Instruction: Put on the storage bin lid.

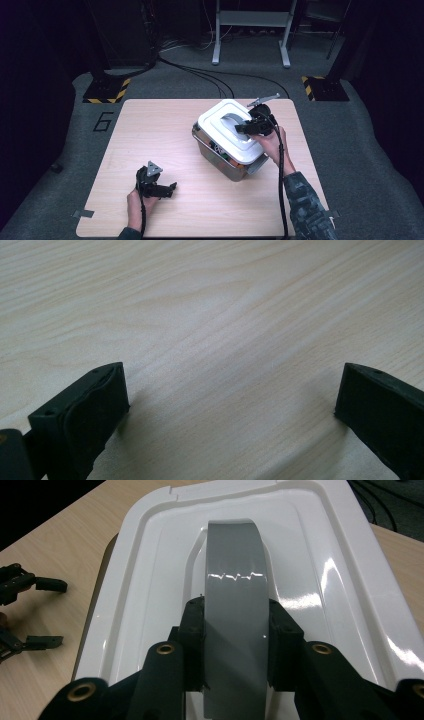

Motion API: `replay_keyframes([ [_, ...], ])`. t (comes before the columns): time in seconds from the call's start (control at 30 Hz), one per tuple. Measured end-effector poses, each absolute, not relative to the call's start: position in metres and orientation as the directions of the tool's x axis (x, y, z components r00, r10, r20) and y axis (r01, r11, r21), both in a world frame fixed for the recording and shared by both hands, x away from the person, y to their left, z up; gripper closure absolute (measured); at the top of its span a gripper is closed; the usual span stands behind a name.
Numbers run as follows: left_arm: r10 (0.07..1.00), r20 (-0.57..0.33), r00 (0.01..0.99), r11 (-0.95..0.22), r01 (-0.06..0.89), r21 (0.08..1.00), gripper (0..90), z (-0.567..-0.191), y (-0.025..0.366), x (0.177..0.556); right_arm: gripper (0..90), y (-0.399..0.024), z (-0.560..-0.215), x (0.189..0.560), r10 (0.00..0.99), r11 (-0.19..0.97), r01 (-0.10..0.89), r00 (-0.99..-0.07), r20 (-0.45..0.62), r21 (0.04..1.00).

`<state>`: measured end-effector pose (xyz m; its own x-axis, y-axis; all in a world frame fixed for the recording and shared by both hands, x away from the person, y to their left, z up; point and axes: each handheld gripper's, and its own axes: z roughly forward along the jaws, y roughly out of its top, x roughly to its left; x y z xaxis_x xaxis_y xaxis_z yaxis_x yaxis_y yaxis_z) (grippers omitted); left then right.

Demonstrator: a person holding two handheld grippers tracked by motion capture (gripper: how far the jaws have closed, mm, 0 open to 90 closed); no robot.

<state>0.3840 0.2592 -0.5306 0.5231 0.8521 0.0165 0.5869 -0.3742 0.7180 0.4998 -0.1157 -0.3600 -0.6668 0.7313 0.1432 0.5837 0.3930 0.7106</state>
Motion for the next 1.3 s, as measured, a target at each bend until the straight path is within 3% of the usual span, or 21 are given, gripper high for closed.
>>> replay_keyframes([
  [0.87,0.851,0.016,0.525,-0.375,0.586,0.718,0.4,-0.531,0.259,0.384,66.4,-0.099,-0.383,0.494,0.699,0.422,0.599,-0.693,0.177,0.68],
  [1.1,0.851,0.013,0.525,-0.374,0.588,0.717,0.3,-0.531,0.259,0.384,49.4,-0.105,-0.378,0.493,0.69,0.394,0.574,-0.701,0.182,0.718],
  [1.23,0.851,0.014,0.525,-0.374,0.588,0.717,0.4,-0.531,0.259,0.384,31.6,-0.113,-0.367,0.491,0.701,0.376,0.553,-0.694,0.162,0.743],
  [1.3,0.851,0.014,0.525,-0.374,0.588,0.717,0.4,-0.531,0.259,0.384,29.8,-0.115,-0.366,0.491,0.706,0.371,0.557,-0.689,0.164,0.743],
])
